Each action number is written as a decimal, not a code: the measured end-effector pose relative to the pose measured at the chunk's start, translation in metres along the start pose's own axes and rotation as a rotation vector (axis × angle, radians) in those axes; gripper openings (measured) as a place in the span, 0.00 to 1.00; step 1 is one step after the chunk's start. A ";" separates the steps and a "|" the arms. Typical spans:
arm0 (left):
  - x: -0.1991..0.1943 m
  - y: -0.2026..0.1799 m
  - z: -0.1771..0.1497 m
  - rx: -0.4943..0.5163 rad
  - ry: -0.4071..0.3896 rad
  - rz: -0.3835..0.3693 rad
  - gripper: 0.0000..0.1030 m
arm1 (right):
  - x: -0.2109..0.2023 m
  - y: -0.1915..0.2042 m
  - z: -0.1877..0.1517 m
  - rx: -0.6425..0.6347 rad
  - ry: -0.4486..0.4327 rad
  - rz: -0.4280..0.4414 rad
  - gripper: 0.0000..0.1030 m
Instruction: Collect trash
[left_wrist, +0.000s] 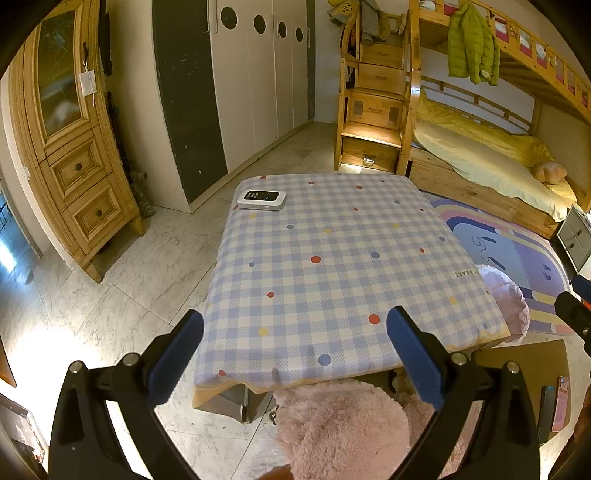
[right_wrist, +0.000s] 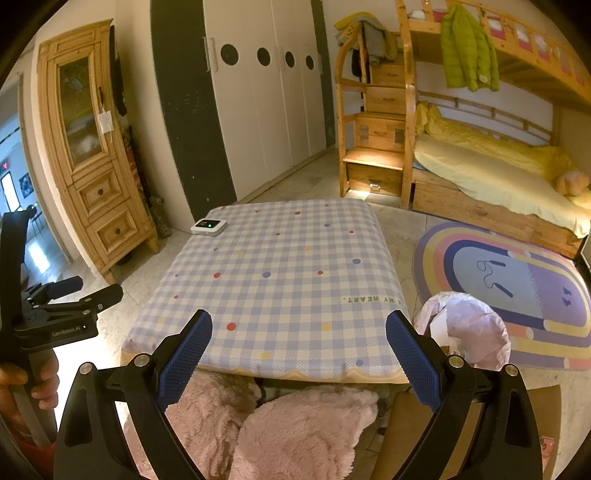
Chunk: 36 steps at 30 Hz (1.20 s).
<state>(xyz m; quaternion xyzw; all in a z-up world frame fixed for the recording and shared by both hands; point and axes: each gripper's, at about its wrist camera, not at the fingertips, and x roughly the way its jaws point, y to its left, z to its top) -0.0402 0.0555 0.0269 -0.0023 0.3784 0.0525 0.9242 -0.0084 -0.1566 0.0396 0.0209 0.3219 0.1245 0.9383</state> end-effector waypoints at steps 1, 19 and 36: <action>0.000 0.000 0.000 0.000 0.000 0.000 0.94 | 0.000 0.000 0.000 0.001 0.001 -0.001 0.91; 0.001 0.005 0.005 0.006 -0.006 -0.001 0.94 | 0.001 -0.001 -0.001 0.000 -0.004 0.000 0.91; 0.000 0.005 0.005 0.007 -0.007 0.000 0.94 | 0.001 -0.001 -0.002 0.001 -0.002 0.001 0.91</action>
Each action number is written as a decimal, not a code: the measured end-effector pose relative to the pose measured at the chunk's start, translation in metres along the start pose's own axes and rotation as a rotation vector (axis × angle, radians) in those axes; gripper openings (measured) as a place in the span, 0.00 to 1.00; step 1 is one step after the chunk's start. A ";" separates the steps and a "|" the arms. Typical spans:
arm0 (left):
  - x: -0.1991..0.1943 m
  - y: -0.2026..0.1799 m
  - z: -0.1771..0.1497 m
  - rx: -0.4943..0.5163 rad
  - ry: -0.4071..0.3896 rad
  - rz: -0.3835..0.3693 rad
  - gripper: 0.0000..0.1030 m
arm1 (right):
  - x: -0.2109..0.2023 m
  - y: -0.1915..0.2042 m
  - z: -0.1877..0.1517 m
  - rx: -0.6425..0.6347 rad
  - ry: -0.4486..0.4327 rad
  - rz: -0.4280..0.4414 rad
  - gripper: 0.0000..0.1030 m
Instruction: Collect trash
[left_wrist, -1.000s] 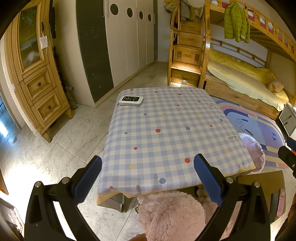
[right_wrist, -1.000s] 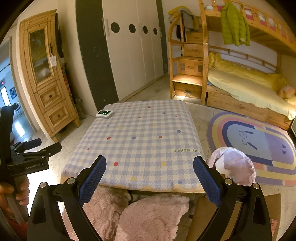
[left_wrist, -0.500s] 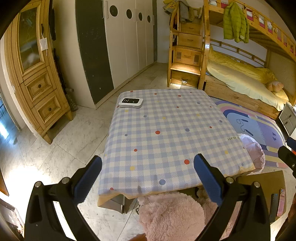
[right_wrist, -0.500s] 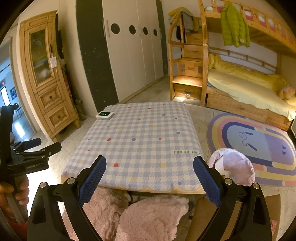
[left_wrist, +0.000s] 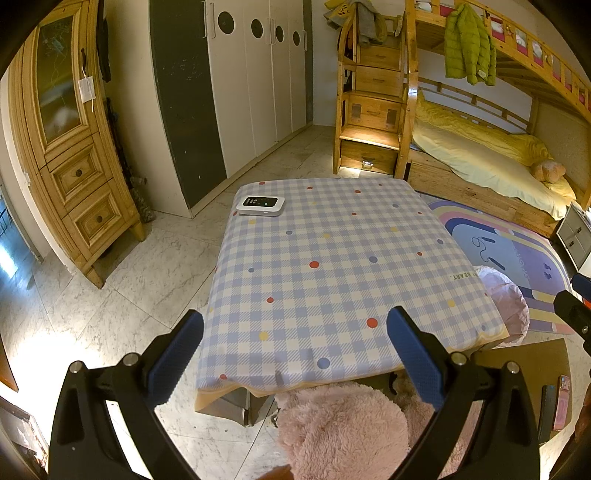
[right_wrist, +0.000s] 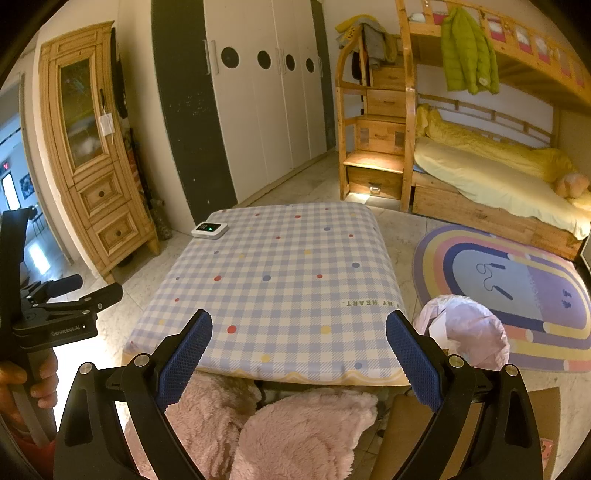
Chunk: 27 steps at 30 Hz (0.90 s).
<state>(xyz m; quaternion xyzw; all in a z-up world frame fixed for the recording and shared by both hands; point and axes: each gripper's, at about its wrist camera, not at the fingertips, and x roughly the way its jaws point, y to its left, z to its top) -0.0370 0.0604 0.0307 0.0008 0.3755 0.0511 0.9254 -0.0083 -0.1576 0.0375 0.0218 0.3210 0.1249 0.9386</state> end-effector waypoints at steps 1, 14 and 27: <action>0.000 0.000 0.000 0.000 0.000 0.001 0.94 | 0.000 0.000 0.000 -0.001 -0.001 0.000 0.91; 0.000 0.001 0.002 0.000 0.001 0.003 0.94 | 0.000 0.000 0.000 -0.001 0.000 0.002 0.91; 0.001 0.003 0.002 0.000 0.004 0.021 0.94 | -0.001 -0.001 0.001 0.004 0.004 -0.002 0.91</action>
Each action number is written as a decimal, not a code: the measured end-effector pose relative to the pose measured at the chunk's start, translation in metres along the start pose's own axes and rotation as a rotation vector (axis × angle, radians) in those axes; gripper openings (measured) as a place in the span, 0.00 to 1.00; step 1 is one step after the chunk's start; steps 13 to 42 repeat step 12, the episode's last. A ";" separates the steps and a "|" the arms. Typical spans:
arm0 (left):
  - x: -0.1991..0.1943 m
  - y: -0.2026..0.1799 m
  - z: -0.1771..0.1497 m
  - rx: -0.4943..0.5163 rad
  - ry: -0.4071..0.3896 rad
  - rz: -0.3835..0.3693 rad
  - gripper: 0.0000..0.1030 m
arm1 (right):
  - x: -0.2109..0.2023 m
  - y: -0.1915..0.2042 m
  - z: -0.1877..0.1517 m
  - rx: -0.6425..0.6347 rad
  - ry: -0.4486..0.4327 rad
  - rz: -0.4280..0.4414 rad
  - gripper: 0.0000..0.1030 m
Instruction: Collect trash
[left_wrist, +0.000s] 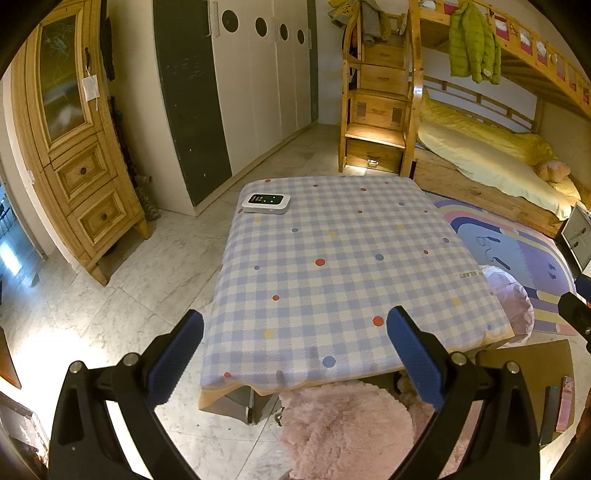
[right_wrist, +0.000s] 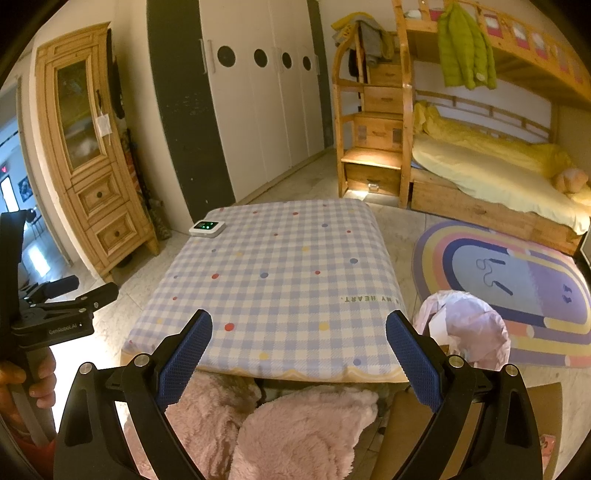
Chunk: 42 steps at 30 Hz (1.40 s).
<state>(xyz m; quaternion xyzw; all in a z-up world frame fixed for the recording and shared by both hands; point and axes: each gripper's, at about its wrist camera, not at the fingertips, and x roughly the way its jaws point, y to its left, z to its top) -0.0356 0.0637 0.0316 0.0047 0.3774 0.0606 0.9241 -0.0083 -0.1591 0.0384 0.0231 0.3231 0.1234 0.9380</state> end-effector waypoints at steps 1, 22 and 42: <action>0.000 0.001 0.000 0.001 -0.001 0.004 0.94 | 0.000 0.000 0.000 0.000 0.000 0.001 0.91; 0.017 -0.009 -0.007 0.034 0.009 -0.026 0.94 | 0.003 -0.043 -0.013 0.060 -0.036 -0.123 0.91; 0.017 -0.009 -0.007 0.034 0.009 -0.026 0.94 | 0.003 -0.043 -0.013 0.060 -0.036 -0.123 0.91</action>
